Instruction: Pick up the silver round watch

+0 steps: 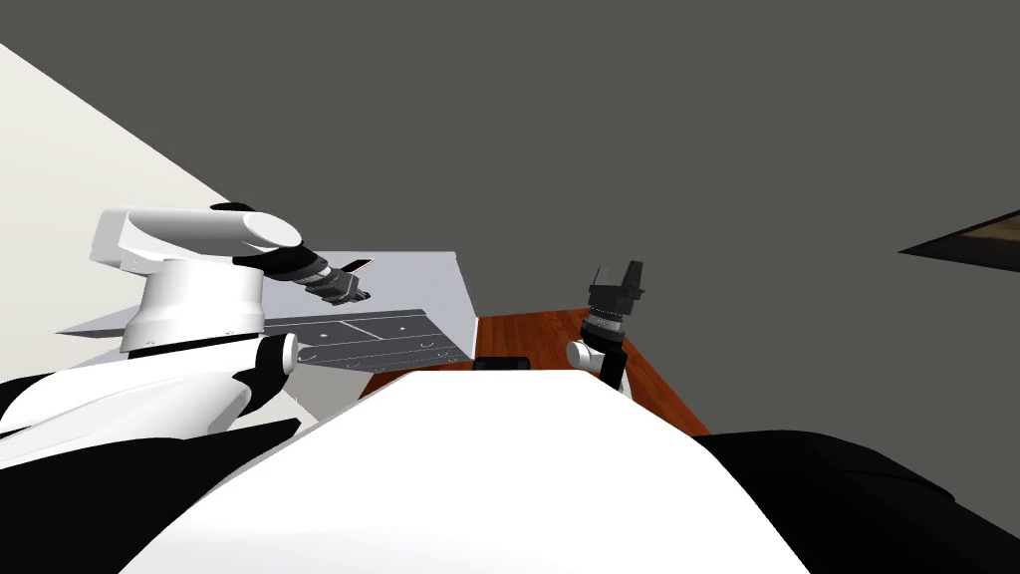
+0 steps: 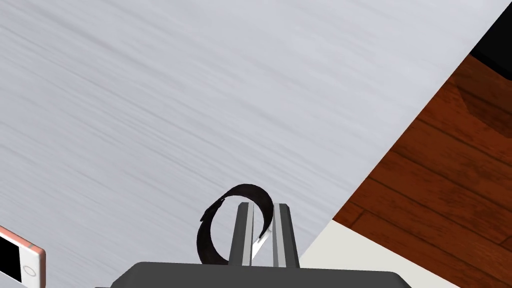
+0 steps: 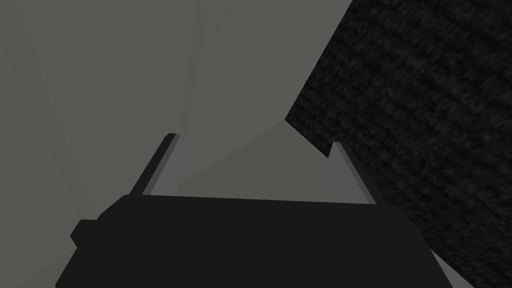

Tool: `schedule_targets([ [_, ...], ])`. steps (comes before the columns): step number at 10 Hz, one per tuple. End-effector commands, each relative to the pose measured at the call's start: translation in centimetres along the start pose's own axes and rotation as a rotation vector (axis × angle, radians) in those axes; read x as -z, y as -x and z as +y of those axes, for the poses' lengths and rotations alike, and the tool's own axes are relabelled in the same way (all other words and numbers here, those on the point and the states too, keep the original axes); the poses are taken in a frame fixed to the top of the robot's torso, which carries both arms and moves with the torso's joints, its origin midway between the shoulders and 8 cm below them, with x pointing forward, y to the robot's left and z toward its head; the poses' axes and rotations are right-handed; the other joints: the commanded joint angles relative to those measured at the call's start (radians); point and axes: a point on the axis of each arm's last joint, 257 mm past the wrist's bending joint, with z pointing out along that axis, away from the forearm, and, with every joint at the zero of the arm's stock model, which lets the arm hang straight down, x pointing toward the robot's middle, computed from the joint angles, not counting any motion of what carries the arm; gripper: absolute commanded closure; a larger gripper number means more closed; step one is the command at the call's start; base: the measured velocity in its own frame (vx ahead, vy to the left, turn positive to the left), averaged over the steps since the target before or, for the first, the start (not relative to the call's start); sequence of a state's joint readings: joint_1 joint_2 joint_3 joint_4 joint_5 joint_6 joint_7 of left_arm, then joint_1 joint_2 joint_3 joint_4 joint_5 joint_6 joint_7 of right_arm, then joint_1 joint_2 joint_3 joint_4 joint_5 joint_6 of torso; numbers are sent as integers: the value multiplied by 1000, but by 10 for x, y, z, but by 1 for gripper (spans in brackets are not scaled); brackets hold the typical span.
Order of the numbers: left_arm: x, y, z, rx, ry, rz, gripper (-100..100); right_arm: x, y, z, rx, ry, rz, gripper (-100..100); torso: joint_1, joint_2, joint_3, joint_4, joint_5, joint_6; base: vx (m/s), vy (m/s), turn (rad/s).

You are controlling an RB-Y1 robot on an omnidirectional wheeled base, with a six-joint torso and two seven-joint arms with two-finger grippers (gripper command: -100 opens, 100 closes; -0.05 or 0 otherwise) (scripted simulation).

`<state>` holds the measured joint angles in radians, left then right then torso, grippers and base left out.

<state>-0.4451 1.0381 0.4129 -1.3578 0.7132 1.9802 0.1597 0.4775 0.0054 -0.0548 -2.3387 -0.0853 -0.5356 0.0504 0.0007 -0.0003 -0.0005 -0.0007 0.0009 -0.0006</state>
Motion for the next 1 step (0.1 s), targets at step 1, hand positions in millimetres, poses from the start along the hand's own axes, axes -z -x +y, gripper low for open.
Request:
schedule_targets([
  [1, 0, 0, 0, 0, 0, 0, 0, 0, 0, 0, 0, 0, 0, 0, 0, 0, 0, 0, 0, 0, 0, 0, 0],
])
